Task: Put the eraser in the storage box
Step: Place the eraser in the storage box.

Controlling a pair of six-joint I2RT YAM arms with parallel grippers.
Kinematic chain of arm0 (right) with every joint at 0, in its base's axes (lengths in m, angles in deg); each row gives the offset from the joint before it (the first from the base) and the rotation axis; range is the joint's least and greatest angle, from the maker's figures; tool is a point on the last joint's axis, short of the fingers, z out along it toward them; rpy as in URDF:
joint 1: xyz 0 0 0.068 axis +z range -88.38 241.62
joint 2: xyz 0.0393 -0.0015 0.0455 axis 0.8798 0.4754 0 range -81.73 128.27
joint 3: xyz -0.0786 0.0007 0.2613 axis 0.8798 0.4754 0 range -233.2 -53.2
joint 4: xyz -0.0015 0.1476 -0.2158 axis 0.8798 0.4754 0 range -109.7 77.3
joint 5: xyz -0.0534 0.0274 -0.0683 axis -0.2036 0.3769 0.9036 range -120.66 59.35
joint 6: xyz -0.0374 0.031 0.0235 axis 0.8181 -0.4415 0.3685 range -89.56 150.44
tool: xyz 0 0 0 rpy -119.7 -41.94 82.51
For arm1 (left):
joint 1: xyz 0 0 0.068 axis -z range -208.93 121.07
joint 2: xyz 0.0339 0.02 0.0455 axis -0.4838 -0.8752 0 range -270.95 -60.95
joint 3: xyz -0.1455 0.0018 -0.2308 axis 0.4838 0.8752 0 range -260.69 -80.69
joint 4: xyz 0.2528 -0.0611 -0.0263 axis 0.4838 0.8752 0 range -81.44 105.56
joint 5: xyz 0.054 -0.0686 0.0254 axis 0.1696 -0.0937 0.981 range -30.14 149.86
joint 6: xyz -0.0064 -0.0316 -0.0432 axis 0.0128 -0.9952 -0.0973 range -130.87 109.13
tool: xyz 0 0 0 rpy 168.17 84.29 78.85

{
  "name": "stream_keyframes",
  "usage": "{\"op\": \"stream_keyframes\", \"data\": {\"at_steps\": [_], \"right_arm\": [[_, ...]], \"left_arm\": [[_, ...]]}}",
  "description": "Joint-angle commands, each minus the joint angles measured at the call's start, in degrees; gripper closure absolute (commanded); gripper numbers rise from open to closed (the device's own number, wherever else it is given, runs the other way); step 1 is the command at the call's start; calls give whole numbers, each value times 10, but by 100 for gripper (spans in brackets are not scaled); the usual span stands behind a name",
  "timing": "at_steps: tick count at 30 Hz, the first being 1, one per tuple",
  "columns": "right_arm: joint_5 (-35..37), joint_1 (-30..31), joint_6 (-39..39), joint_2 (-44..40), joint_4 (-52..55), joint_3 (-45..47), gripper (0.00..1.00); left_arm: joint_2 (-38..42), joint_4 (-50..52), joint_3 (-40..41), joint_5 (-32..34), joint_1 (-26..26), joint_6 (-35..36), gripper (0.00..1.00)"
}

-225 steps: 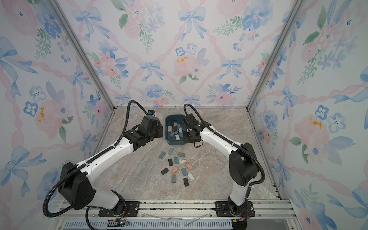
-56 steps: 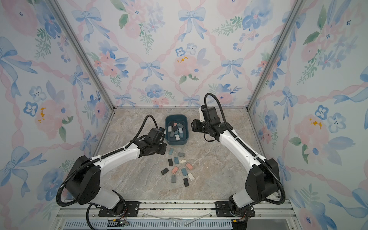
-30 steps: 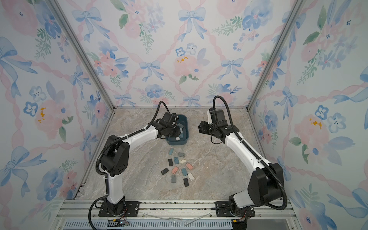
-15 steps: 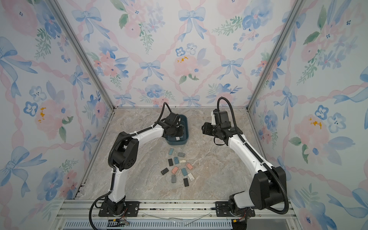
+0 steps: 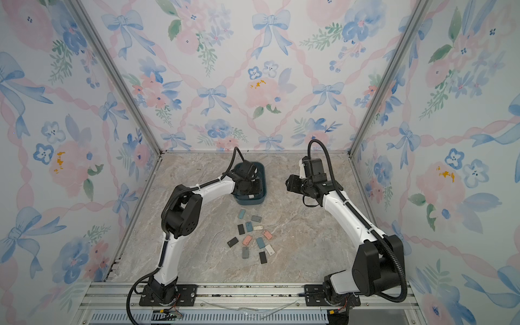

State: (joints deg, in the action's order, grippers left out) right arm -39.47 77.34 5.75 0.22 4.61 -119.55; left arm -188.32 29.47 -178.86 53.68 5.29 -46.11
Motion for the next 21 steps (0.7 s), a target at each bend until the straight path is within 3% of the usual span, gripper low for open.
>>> {"op": "stream_keyframes", "data": {"at_steps": [1, 11, 21], "right_arm": [[-9, -5, -7, -11, -6, 6, 44], [-14, -5, -7, -14, -4, 6, 44], [-14, -5, -5, -24, 4, 3, 44]], "left_arm": [[-14, 4, -18, -12, 5, -10, 77], [-14, 4, -21, -10, 5, -12, 66], [10, 4, -18, 2, 5, -10, 64]]}}
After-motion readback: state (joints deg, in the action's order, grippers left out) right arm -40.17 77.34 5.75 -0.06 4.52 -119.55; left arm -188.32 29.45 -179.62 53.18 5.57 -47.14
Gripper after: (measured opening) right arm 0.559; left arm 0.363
